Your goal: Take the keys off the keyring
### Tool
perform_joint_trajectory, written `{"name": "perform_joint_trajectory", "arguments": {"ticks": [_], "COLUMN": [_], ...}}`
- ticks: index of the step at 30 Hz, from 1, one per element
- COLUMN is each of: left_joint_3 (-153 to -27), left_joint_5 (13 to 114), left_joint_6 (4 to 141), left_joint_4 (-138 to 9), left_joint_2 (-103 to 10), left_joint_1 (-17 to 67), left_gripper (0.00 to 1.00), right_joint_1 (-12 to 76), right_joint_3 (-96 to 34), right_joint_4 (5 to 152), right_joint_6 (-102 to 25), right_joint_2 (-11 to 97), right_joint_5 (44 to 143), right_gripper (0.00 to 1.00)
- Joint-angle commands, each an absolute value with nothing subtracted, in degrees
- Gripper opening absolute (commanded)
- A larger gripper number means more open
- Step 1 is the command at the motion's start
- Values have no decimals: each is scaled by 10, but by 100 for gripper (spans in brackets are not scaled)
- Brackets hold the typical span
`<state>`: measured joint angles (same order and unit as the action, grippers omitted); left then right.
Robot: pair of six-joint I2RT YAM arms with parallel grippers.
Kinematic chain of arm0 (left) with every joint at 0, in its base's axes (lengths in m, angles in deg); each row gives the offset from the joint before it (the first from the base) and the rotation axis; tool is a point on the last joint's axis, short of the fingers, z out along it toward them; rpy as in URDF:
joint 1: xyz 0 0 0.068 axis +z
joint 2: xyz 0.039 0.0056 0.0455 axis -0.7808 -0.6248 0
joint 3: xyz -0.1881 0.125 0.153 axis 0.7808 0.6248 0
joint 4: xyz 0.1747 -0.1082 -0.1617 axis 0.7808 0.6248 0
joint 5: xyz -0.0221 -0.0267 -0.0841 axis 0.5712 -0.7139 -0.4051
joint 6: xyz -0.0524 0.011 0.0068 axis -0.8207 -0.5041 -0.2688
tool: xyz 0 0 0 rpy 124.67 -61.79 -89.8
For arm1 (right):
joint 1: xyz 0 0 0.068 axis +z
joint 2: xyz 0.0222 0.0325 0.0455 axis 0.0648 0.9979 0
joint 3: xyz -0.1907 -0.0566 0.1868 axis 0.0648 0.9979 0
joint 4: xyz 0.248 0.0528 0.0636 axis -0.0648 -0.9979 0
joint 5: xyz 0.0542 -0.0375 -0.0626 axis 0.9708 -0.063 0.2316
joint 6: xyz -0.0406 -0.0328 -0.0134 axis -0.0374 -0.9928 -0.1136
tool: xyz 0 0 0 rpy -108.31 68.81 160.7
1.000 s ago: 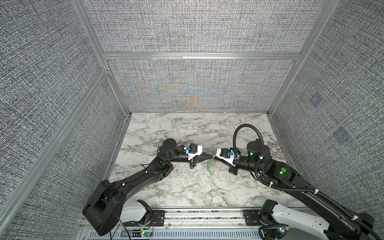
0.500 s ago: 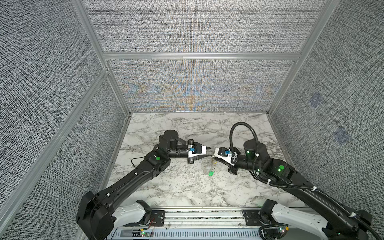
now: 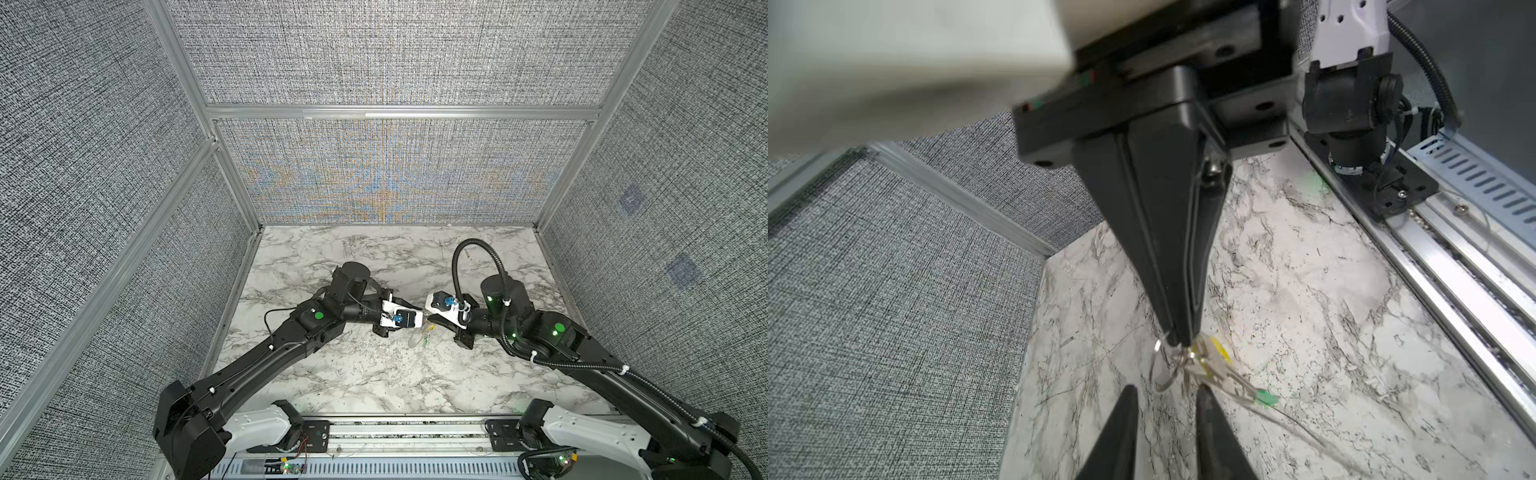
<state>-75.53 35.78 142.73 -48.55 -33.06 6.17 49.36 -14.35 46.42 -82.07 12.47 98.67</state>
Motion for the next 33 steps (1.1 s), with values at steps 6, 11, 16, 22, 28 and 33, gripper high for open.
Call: {"name": "perform_joint_trajectory", "arguments": {"ticks": [6, 11, 16, 22, 28, 33], "left_joint_3": [-745, -735, -737, -744, -752, -757], "left_joint_5": [414, 438, 425, 429, 430, 438], "left_joint_6": [1456, 1450, 1447, 1453, 1459, 1470], "left_joint_4": [-518, -537, -530, -521, -506, -487], "left_joint_2": [-322, -312, -313, -319, -325, -328], "left_joint_1": [39, 28, 22, 15, 12, 11], "left_gripper": [27, 26, 20, 16, 16, 15], "right_joint_1": [493, 493, 493, 493, 493, 493], "right_joint_3": [-161, -166, -170, -177, -180, -183], "right_joint_4": [441, 428, 419, 412, 409, 409], "right_joint_6": [-819, -820, -823, -823, -824, -827], "right_joint_2": [139, 142, 148, 154, 156, 160], "right_joint_5": [1008, 1013, 1016, 1023, 1025, 1026], "right_gripper": [0, 0, 0, 0, 0, 0]}}
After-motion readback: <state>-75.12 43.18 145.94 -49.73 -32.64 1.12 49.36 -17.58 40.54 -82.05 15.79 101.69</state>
